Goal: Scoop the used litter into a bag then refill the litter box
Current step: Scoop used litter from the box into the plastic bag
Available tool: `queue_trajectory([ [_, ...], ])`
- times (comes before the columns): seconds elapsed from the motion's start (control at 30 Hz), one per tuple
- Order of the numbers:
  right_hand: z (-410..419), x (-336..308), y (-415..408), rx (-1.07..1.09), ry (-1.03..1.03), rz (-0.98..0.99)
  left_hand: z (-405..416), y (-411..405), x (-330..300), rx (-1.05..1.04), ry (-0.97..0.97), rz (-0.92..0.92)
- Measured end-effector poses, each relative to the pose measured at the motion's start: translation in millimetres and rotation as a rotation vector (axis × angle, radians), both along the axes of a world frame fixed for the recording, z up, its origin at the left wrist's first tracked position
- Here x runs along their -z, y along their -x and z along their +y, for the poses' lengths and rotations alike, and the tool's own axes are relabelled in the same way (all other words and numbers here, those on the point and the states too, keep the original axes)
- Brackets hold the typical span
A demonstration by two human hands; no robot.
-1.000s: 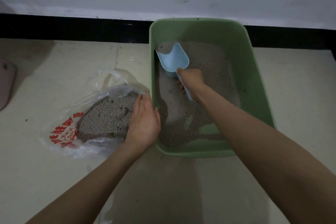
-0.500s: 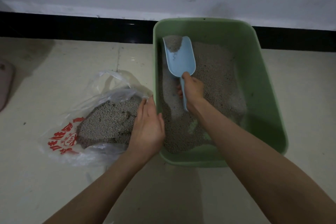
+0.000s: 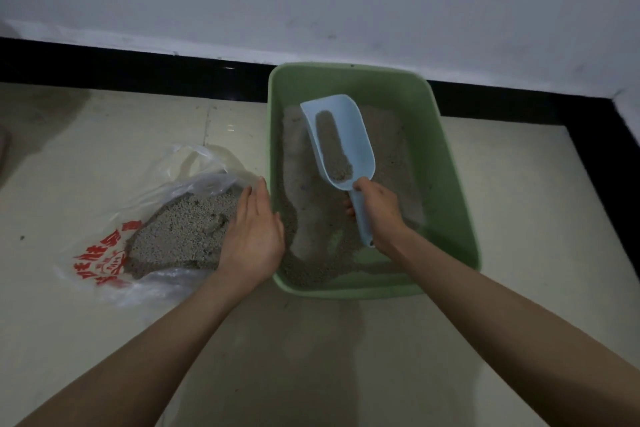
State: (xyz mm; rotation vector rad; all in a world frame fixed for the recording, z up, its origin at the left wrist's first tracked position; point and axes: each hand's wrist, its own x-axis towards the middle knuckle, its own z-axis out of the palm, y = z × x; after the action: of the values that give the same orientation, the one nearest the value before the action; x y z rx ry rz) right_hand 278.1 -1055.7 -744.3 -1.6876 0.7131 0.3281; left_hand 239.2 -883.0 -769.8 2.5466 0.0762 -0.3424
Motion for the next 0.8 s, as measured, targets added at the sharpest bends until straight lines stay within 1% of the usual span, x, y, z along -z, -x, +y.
queue_trajectory([
  [0.17,-16.1,-13.3,21.3,0.031,0.035,-0.012,0.2,-1.2,-3.8,0.033,-0.088,0.018],
  [0.27,-20.5,-21.6,30.6,0.03,0.02,-0.057,5.6,-0.2,-0.6,0.065,-0.078,-0.005],
  [0.33,-20.7,-29.8,33.9,-0.028,0.039,-0.091,14.9,8.6,3.3,0.083,0.003,-0.093],
  [0.43,-17.2,-44.2,33.3,-0.172,0.089,-0.147,42.9,31.8,1.3,0.014,0.126,-0.322],
  [0.5,-11.2,-53.9,32.8,-0.297,0.114,-0.157,71.1,44.8,-0.7,-0.058,0.124,-0.457],
  [0.57,-1.4,-64.8,31.6,-0.449,0.167,-0.137,102.3,51.2,-2.0,-0.181,0.049,-0.522],
  [0.63,11.8,-76.3,28.5,-0.613,0.27,-0.121,131.0,53.9,1.5,-0.318,-0.07,-0.516],
  [0.67,19.8,-81.8,26.4,-0.701,0.361,-0.135,142.1,55.1,3.5,-0.37,-0.118,-0.484],
  [0.8,65.0,-98.0,22.2,-1.063,0.891,-0.254,163.4,60.7,6.9,-0.512,-0.187,-0.318],
])
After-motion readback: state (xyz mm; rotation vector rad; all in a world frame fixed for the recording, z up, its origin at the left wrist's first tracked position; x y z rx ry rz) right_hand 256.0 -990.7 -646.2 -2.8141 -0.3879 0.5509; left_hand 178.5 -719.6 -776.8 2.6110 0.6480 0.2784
